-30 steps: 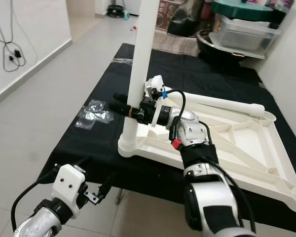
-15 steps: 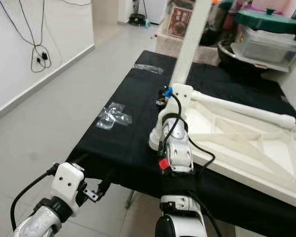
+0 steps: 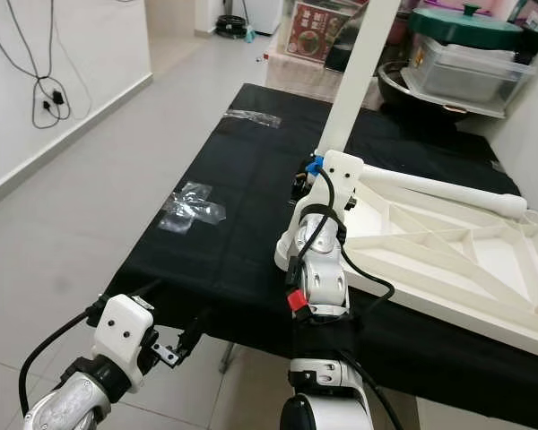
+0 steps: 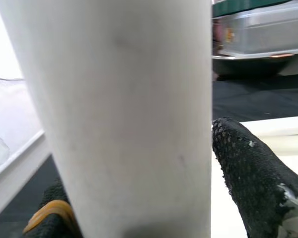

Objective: Building children table

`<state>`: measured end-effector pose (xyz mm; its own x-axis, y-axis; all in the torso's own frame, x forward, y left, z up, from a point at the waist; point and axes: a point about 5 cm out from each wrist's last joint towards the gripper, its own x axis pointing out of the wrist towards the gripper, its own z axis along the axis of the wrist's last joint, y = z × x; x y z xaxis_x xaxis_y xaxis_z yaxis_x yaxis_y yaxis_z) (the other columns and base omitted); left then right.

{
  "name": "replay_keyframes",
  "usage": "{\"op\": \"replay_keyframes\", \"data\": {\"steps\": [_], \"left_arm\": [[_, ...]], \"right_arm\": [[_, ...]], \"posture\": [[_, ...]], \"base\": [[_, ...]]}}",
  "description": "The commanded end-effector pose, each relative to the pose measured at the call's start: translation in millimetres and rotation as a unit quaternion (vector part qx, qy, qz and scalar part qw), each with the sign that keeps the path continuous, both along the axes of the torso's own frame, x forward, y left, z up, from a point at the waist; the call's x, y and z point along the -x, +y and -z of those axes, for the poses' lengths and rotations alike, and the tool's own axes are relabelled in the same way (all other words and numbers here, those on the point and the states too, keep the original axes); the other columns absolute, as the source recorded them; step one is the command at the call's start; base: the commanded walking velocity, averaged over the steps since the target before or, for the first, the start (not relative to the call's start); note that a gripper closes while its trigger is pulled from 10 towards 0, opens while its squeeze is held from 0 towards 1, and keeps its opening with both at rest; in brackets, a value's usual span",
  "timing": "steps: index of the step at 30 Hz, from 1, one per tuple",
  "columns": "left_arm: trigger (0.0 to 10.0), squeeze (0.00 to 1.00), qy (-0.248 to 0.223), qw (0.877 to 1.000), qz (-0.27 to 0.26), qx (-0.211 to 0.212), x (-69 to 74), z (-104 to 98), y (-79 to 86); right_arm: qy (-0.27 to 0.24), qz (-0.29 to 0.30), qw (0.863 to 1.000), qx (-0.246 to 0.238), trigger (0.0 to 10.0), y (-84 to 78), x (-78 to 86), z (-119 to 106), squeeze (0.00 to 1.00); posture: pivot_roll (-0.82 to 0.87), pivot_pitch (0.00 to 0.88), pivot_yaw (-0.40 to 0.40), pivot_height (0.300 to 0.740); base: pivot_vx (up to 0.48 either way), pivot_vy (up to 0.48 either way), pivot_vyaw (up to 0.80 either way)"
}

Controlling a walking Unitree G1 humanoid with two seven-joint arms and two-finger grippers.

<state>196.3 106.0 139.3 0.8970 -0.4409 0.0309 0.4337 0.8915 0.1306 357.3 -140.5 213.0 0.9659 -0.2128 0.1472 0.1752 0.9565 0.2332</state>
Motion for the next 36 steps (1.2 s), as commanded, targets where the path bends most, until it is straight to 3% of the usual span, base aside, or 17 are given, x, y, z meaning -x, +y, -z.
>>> {"op": "replay_keyframes", "data": {"steps": [1, 4, 7, 9, 11, 12, 15, 17, 22, 23, 24, 25, 26, 33, 34, 35, 36], "left_arm": [[10.0, 0.00, 0.011, 1.000, 0.004, -0.002, 0.3, 6, -1.4], [10.0, 0.00, 0.011, 1.000, 0.005, -0.002, -0.4, 6, -1.3], [10.0, 0.00, 0.011, 1.000, 0.005, -0.003, -0.5, 6, -1.3], [10.0, 0.00, 0.010, 1.000, 0.005, -0.003, -0.5, 6, -1.4], [10.0, 0.00, 0.010, 1.000, 0.005, -0.003, -0.6, 6, -1.4], [10.0, 0.00, 0.010, 1.000, 0.005, -0.003, -0.6, 6, -1.4], [10.0, 0.00, 0.009, 1.000, 0.005, -0.003, -0.6, 5, -1.7], [10.0, 0.00, 0.009, 1.000, 0.005, -0.003, -0.3, 5, -1.9], [10.0, 0.00, 0.009, 1.000, 0.005, -0.003, -0.1, 5, -2.2], [10.0, 0.00, 0.009, 1.000, 0.005, -0.002, 0.2, 5, -2.3], [10.0, 0.00, 0.009, 1.000, 0.005, -0.002, 0.5, 5, -2.3], [10.0, 0.00, 0.009, 1.000, 0.005, -0.002, 0.5, 5, -2.3], [10.0, 0.00, 0.008, 1.000, 0.005, -0.002, 0.9, 4, -2.5], [10.0, 0.00, 0.008, 1.000, 0.004, -0.001, 1.7, 4, -3.1], [10.0, 0.00, 0.008, 1.000, 0.004, -0.001, 1.6, 4, -3.2], [10.0, 0.00, 0.008, 1.000, 0.004, -0.001, 1.6, 4, -3.2], [10.0, 0.00, 0.008, 1.000, 0.004, -0.001, 1.0, 4, -3.2]], "right_arm": [[-0.014, -0.058, 0.998, -0.033, 10.0, 3.9, -4.0, 2, 0.00], [-0.028, -0.201, 0.977, -0.065, 10.0, -0.5, -12.3, 1, 0.00], [-0.031, -0.217, 0.973, -0.067, 10.0, -0.7, -12.5, 0, 0.00], [-0.030, -0.286, 0.956, -0.054, 10.0, -4.2, -14.0, 1, 0.00], [-0.028, -0.399, 0.916, -0.032, 10.0, -7.5, -13.3, 0, 0.00], [-0.028, -0.399, 0.916, -0.032, 10.0, -7.5, -13.3, 0, 0.00], [-0.015, -0.567, 0.824, 0.013, 10.0, 0.6, -7.7, -1, 0.00], [-0.008, -0.625, 0.780, 0.036, 10.0, 4.6, -4.4, -2, 0.00], [-0.003, -0.653, 0.755, 0.062, 10.0, 8.0, -5.1, -3, 0.00], [0.002, -0.670, 0.739, 0.076, 10.0, 12.5, -7.4, -5, 0.00], [0.006, -0.680, 0.727, 0.091, 3.8, 16.8, -9.6, -6, 0.00], [0.006, -0.680, 0.727, 0.091, 3.8, 16.8, -9.6, -6, 0.00], [0.006, -0.674, 0.732, 0.098, 0.0, 21.1, -13.6, -9, 0.00], [-0.004, -0.644, 0.761, 0.081, 0.0, 23.3, -20.5, -11, 0.00], [-0.006, -0.616, 0.784, 0.076, 0.0, 20.4, -22.3, -8, 0.00], [-0.006, -0.616, 0.784, 0.076, 0.0, 20.4, -22.3, -8, 0.00], [-0.009, -0.578, 0.814, 0.063, 0.0, 17.2, -24.4, -6, 0.00]], "posture": [[0.13, 0.066, -0.131, 0.740], [0.13, 0.066, -0.133, 0.740], [0.13, 0.066, -0.133, 0.740], [0.13, 0.064, -0.132, 0.740], [0.13, 0.066, -0.133, 0.740], [0.13, 0.066, -0.133, 0.740], [0.14, 0.065, -0.135, 0.740], [0.15, 0.068, -0.135, 0.740], [0.16, 0.069, -0.135, 0.740], [0.16, 0.070, -0.138, 0.740], [0.16, 0.071, -0.140, 0.740], [0.16, 0.071, -0.140, 0.740], [0.16, 0.071, -0.141, 0.740], [0.16, 0.076, -0.142, 0.740], [0.16, 0.079, -0.142, 0.740], [0.16, 0.079, -0.142, 0.740], [0.15, 0.083, -0.139, 0.740]], "base": [[0.000, 0.000, 0.00], [0.000, 0.000, 0.00], [0.000, 0.000, 0.00], [0.000, 0.000, 0.00], [0.000, 0.000, 0.00], [0.000, 0.000, 0.00], [0.000, 0.000, 0.00], [0.000, 0.000, 0.00], [0.000, 0.000, 0.00], [0.000, 0.000, 0.00], [0.000, 0.000, 0.00], [0.000, 0.000, 0.00], [0.000, 0.000, 0.00], [0.000, 0.000, 0.00], [0.000, 0.000, 0.00], [0.000, 0.000, 0.00], [0.000, 0.000, 0.00]]}}
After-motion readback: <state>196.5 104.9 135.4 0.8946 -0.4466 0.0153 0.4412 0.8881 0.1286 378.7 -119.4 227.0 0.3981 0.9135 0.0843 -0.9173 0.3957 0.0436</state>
